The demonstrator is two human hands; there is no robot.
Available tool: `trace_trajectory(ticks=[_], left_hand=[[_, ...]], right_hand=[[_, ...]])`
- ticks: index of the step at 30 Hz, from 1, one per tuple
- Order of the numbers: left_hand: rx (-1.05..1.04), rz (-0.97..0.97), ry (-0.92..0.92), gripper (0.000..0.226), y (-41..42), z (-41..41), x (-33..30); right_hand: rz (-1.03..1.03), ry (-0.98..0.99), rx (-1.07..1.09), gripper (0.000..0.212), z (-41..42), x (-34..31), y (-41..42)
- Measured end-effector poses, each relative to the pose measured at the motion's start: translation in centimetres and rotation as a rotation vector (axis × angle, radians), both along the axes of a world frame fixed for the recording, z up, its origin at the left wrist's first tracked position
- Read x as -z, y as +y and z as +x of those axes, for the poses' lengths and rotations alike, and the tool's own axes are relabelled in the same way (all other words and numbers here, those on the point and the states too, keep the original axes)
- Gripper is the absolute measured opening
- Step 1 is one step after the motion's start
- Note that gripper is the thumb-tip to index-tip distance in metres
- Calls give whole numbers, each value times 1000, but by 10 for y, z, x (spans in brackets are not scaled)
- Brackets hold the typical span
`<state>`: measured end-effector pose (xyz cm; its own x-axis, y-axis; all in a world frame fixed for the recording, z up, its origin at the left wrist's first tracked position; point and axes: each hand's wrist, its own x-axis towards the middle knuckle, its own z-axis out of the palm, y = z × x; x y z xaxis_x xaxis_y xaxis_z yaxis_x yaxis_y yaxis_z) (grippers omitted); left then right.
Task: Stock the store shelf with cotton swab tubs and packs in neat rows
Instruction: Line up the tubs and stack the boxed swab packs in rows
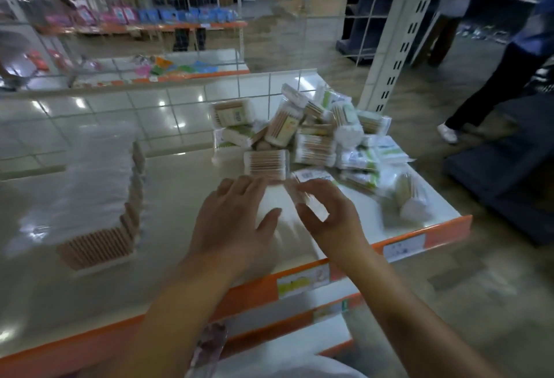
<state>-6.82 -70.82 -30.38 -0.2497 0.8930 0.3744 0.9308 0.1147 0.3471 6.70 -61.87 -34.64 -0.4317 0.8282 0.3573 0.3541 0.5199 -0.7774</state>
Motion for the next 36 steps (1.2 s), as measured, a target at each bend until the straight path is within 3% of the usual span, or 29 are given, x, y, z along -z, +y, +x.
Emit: trace_trajectory(ticks=[6,11,18,20,23,36], left_hand=[[115,14,52,39,26,21,12],[125,-110,-97,30,46,25,36],[44,-152,-17,23,66,17,65],[41,-121,6,30,65,14,71],[66,-87,45,35,62,13,76],[76,-68,-51,19,61,13,81]], right_hand=[[5,14,95,26,33,9,22],[-110,-100,247,30,38,15,41],[-163,-491,344,46,20,14,59],[-119,-612,346,46,17,18,56],[-129,-593,351,47,17,20,55],[-317,-360,267,44,24,16,59]])
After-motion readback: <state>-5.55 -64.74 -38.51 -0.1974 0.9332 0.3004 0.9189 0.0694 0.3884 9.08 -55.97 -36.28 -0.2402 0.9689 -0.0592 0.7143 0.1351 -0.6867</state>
